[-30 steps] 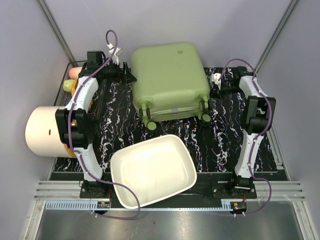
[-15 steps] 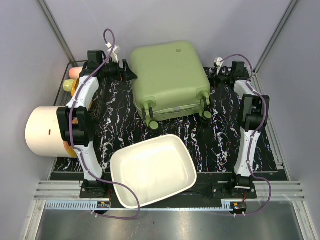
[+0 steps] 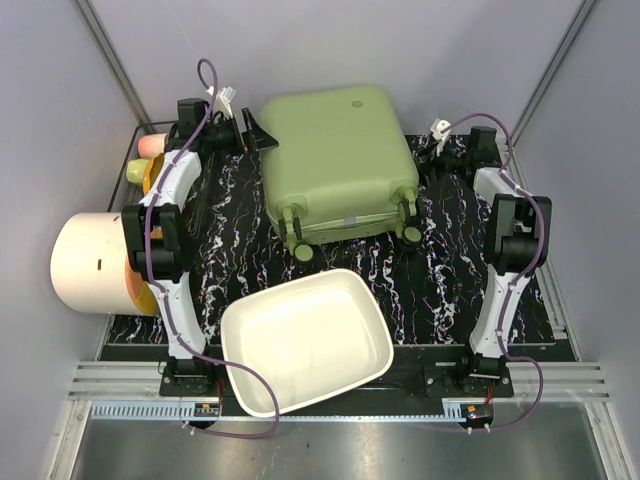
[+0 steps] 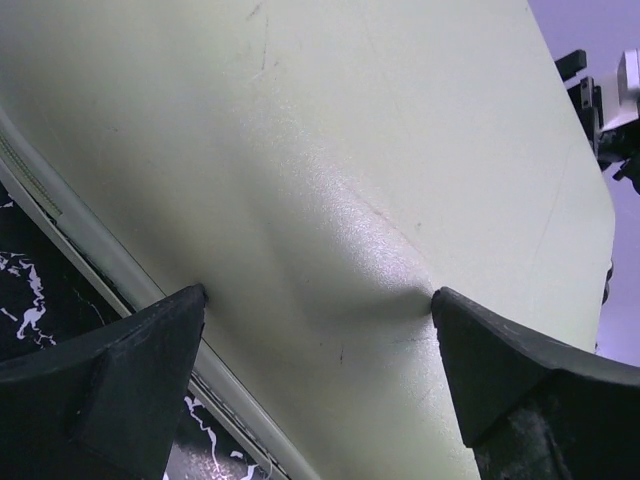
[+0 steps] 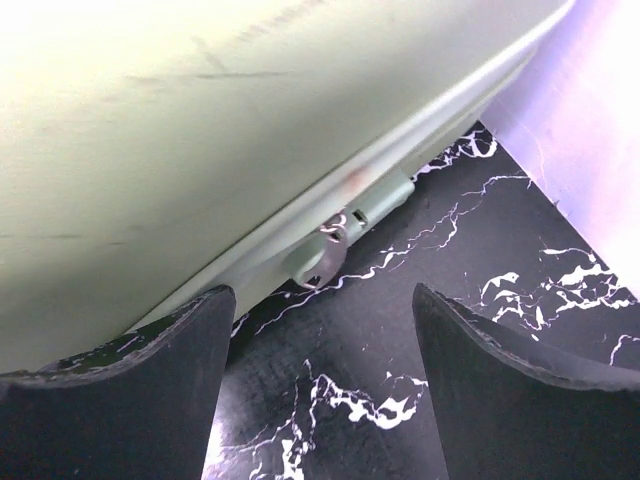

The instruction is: Open, take out, and arrange the luggage

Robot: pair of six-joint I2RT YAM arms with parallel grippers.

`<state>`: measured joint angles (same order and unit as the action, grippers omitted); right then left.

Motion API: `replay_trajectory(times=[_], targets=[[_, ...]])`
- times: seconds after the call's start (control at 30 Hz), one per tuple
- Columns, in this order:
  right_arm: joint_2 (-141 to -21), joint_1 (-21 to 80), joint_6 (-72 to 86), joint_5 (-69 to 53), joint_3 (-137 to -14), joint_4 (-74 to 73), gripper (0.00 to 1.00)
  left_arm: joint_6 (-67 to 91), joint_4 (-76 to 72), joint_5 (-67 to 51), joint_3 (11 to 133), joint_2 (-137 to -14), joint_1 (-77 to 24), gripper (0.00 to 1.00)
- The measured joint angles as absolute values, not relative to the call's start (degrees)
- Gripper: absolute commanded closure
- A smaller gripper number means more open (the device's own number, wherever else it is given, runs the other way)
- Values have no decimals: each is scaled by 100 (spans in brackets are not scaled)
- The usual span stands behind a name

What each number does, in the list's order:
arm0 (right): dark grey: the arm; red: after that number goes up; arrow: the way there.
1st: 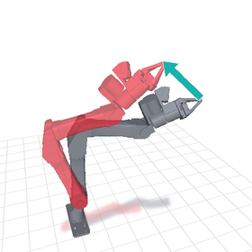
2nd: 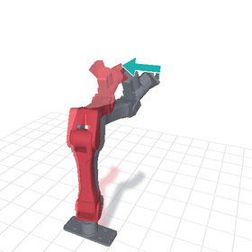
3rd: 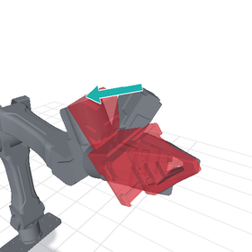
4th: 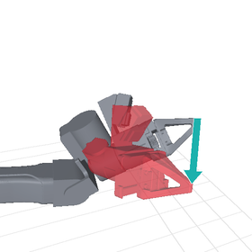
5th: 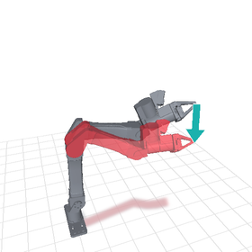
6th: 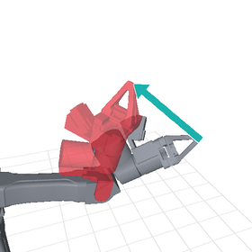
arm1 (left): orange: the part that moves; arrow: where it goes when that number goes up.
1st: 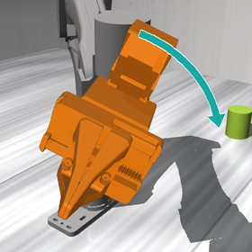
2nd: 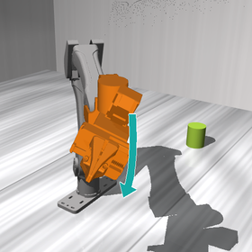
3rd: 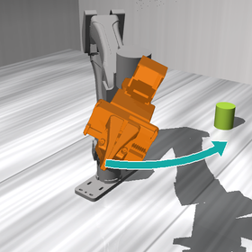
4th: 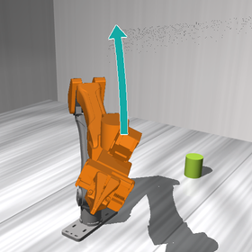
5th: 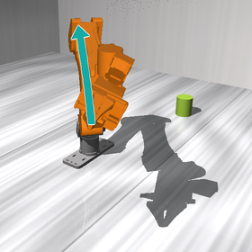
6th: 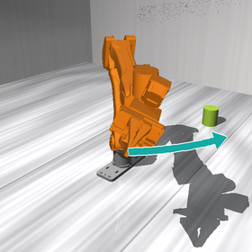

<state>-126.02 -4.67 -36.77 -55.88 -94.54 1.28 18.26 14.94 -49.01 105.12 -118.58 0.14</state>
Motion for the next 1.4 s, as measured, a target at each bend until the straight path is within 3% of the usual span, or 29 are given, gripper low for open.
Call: replay_trajectory(times=[0.23,0.5,0.73,0.9,1.07,1.4], targets=[[-11493,-543,-5063,-5625,-8436,-727,15,2010,1238,-4969,10626,-12046,-134,3],[-9695,-823,-6740,-5474,-6879,-2547,12,1824,740,-4731,11502,-12752,-991,2],[-8711,-1280,-6932,-5212,-6252,-3892,16,1640,314,-4421,12672,-13585,-1772,1],[-8429,-1317,-6919,-5098,-6097,-4136,18,1704,357,-4388,12916,-13705,-1791,1],[-8267,-1264,-6630,-5190,-5815,-3747,18,1750,1020,-4359,11697,-12667,-1341,1],[-8285,-397,-4580,-5124,-5492,-2119,18,1387,1730,-4091,8495,-9080,-64,3]])
